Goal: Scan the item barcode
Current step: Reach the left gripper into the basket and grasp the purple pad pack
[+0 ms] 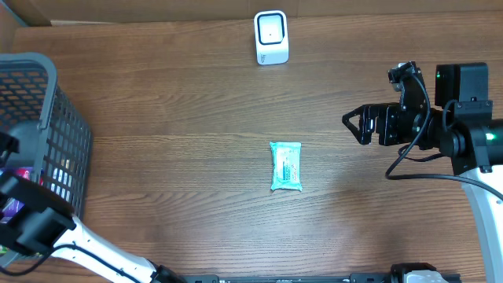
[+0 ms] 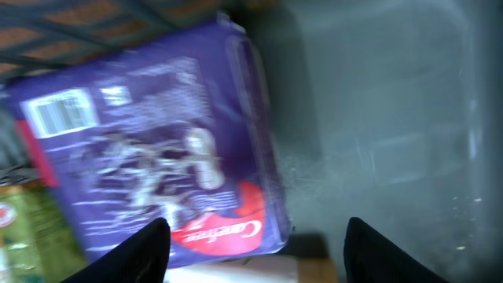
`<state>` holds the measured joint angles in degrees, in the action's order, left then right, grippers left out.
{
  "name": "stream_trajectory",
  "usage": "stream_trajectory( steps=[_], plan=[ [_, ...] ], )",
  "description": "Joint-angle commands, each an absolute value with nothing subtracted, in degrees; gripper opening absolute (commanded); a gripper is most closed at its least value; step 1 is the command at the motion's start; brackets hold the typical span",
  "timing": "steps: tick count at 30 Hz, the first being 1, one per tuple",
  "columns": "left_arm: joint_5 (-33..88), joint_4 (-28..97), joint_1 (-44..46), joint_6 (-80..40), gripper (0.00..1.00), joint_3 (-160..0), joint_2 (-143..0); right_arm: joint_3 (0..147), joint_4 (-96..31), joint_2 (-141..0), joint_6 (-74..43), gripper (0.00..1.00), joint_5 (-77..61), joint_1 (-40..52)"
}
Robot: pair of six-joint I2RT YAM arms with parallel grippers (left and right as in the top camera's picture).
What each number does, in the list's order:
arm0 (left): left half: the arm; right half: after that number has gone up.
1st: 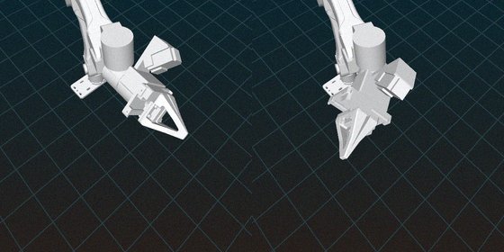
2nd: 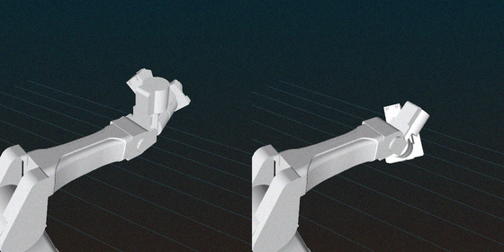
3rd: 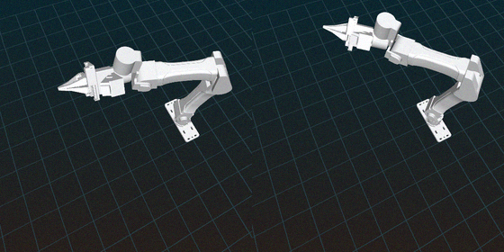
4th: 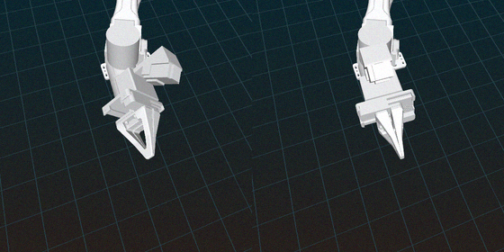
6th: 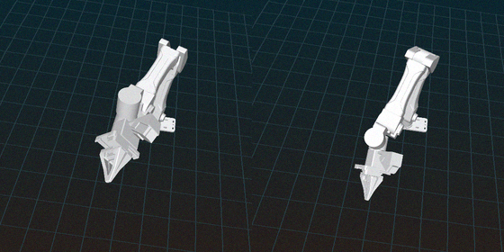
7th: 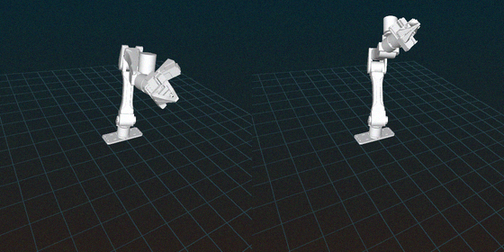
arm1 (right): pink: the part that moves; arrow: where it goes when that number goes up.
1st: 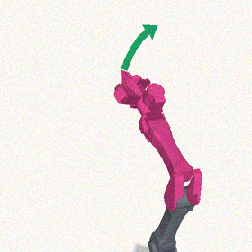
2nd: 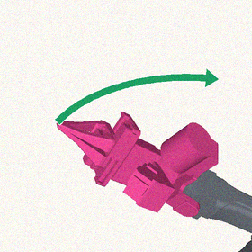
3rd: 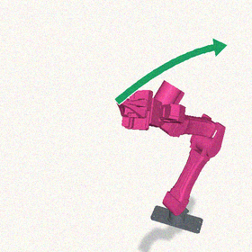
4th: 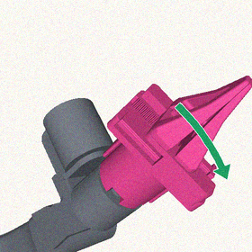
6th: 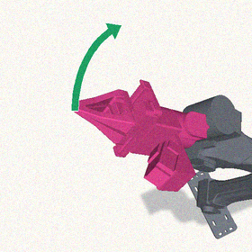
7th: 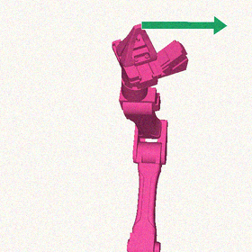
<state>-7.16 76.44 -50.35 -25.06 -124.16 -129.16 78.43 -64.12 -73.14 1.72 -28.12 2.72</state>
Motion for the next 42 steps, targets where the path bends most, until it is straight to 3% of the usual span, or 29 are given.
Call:
stream_trajectory(
  steps=[1,14,22,24,27,34,42],
  plan=[
    [-10.2,76.3,-48.6,-22.7,0.62,-123.9,-131.8,79.8,-64.0,-72.8,1.7,1.0,-28.1,2.9],
    [-13.7,78.9,-47.8,-22.3,0.57,-123.3,-134.4,79.8,-64.0,-72.8,1.7,1.0,-28.1,2.9],
    [-17.5,76.1,-48.0,-23.9,0.56,-114.3,-134.4,79.8,-64.0,-72.8,1.7,1.0,-28.1,2.9],
    [-18.9,75.3,-48.1,-25.5,0.48,-112.0,-134.4,79.8,-64.0,-72.8,1.7,1.0,-28.1,2.9],
    [-18.8,74.7,-48.1,-25.6,0.04,-111.2,-134.4,79.8,-64.4,-72.8,1.7,1.0,-28.1,2.9],
    [-15.4,78.9,-47.9,-25.8,0.04,-117.9,-134.3,79.8,-64.5,-72.8,1.7,1.0,-28.1,2.9],
    [-10.8,92.2,-46.7,-25.7,0.04,-144.8,-132.5,79.8,-64.9,-72.8,1.7,1.0,-28.1,2.9]
  ],
)
